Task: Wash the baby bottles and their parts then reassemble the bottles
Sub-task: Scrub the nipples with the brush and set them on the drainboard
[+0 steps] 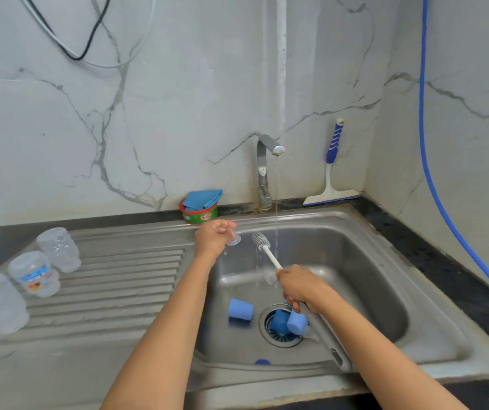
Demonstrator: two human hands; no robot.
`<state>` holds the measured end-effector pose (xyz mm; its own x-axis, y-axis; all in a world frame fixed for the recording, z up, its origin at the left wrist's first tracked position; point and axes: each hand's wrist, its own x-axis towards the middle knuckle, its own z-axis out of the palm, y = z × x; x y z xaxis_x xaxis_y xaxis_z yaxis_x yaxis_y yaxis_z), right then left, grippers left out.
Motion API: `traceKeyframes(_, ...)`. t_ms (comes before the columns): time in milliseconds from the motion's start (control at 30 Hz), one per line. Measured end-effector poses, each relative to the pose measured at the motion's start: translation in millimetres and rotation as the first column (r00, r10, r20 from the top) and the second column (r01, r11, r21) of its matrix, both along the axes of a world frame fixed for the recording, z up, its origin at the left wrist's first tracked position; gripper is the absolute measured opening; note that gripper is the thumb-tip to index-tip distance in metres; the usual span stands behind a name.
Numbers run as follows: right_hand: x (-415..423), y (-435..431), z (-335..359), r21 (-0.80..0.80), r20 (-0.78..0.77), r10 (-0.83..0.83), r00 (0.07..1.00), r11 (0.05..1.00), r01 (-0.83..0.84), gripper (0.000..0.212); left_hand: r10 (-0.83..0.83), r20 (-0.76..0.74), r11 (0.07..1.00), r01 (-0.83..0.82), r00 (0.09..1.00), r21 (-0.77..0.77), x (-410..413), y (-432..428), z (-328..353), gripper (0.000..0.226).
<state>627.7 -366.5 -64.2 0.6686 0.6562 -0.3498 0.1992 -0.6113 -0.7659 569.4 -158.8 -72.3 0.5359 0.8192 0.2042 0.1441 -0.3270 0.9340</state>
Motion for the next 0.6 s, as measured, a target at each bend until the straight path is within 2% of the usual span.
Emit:
traceKeyframes(200, -16.6, 20.5, 5.3, 0.054, -0.076, 0.004, 0.997, 0.999, 0.000, 0.031, 0.237, 0.043, 0.970, -0.239, 0.971, 0.045, -63.1, 38.9, 21.0, 0.016)
traceKeyframes(367, -33.6, 44.3, 16.7, 0.081, -0.144, 0.041, 0.989, 0.996, -0.029, 0.031, 0.520, -0.073, 0.854, -0.518, 0.851, 0.049, -114.5, 76.9, 28.8, 0.018)
traceKeyframes(600, -50.1, 70.2, 22.1, 0.084, -0.151, 0.088, 0.985, 0.994, -0.076, 0.030, 0.650, -0.172, 0.756, -0.652, 0.740, 0.053, -152.0, 111.6, 15.8, 0.019)
